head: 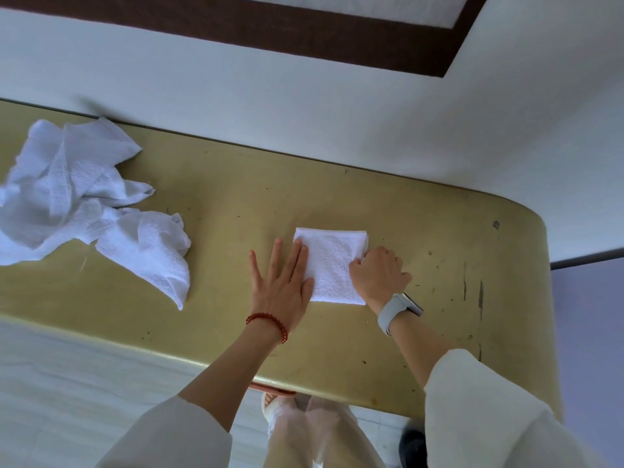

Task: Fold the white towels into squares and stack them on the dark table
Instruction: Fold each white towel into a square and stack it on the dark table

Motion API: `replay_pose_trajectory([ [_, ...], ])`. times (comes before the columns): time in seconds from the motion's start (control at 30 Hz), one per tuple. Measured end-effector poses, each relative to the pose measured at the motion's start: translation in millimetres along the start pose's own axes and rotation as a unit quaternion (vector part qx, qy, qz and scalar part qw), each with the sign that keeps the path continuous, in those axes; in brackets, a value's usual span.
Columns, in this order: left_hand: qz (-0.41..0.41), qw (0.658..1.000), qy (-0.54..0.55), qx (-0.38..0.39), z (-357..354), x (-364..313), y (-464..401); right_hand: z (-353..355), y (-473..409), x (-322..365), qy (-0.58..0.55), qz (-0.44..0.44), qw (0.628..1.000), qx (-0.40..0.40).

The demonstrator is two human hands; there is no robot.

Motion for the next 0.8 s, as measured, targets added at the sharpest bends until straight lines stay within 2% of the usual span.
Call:
replay_pose_trajectory([
  [0.17, 0.001, 1.0, 0.007, 0.01, -1.4, -1.9, 0.1, 4.3, 7.0, 6.5, -0.056, 0.006, 0.998, -0.02],
  [0.3, 0.007, 0.999, 0.004, 0.037, -1.2, -4.2, -2.6, 8.9, 11.3, 6.6, -0.279, -0.013, 0.96, 0.014],
  [0.37, 0.012, 0.999, 0.027, 0.043, -1.4, -7.7, -3.7, 19.9, 19.1, 12.3, -0.299, 0.041, 0.954, 0.007],
  [0.47, 0.069, 0.977, 0.202, -0.015, 11.4, 1.1, -1.1, 35.2, 26.6, 34.8, -0.27, 0.157, 0.95, 0.014],
  [0.53, 0.133, 0.918, 0.36, -0.097, 30.6, 9.5, -6.3, 50.1, 30.8, 47.0, -0.244, 0.216, 0.945, 0.033],
  [0.57, 0.202, 0.861, 0.439, -0.159, 57.9, 51.1, 20.8, 64.4, 62.0, 92.3, -0.236, 0.304, 0.921, 0.065],
  [0.6, 0.238, 0.799, 0.525, -0.172, 77.3, 79.1, 39.8, 79.3, 87.8, 125.1, -0.224, 0.359, 0.901, 0.093],
  [0.67, 0.225, 0.692, 0.684, -0.049, 76.8, 71.6, 32.8, 94.1, 89.8, 129.4, -0.25, 0.373, 0.887, 0.11],
  [0.73, 0.224, 0.593, 0.772, 0.052, 67.4, 64.2, 38.4, 98.5, 88.2, 128.3, -0.284, 0.369, 0.875, 0.134],
  [0.8, 0.233, 0.519, 0.819, 0.079, 59.2, 60.8, 43.6, 97.0, 82.6, 116.4, -0.322, 0.323, 0.876, 0.156],
])
Point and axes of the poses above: each hand's wrist, its own y-axis away from the middle knuckle, its own z-axis out of the back of the hand, x = y × z, the point moved 6 cm from there along -y, towards the middle knuckle, and after that the axes turned 3 degrees about -x, right-handed, at the moved point
